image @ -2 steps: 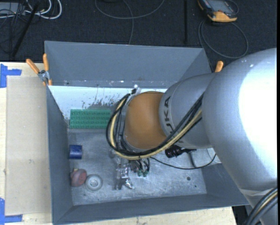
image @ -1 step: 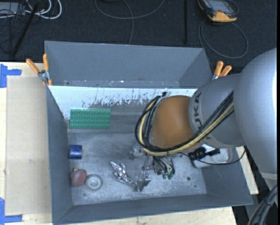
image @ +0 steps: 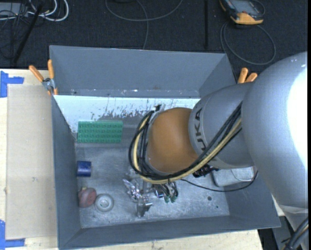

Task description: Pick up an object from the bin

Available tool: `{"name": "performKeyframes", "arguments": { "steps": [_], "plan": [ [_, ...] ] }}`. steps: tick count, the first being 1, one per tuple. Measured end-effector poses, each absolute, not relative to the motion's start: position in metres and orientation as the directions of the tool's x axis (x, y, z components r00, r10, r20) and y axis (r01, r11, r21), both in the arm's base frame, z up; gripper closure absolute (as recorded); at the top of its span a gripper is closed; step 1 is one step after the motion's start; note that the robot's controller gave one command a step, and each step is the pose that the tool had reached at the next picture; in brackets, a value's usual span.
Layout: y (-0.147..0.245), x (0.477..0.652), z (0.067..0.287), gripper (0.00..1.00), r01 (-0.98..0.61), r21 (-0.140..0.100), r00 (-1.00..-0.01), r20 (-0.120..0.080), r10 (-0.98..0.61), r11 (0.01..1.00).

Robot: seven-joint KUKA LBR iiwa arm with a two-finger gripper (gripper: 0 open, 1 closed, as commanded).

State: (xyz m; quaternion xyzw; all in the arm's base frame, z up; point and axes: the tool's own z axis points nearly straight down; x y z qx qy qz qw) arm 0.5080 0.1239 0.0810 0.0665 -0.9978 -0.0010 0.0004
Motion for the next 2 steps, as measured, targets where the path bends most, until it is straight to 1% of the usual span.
{"name": "performKeyframes", "arguments": {
  "steps": [1, 2],
  "plan": [
    [0.122, 0.508, 0.081, 1.0, -0.13, 0.001, -0.992, 0.002, -0.13, 0.992],
    [0.103, 0.499, 0.231, 1.0, -0.151, 0.0, -0.988, -0.007, -0.151, 0.989]
  ]
}}
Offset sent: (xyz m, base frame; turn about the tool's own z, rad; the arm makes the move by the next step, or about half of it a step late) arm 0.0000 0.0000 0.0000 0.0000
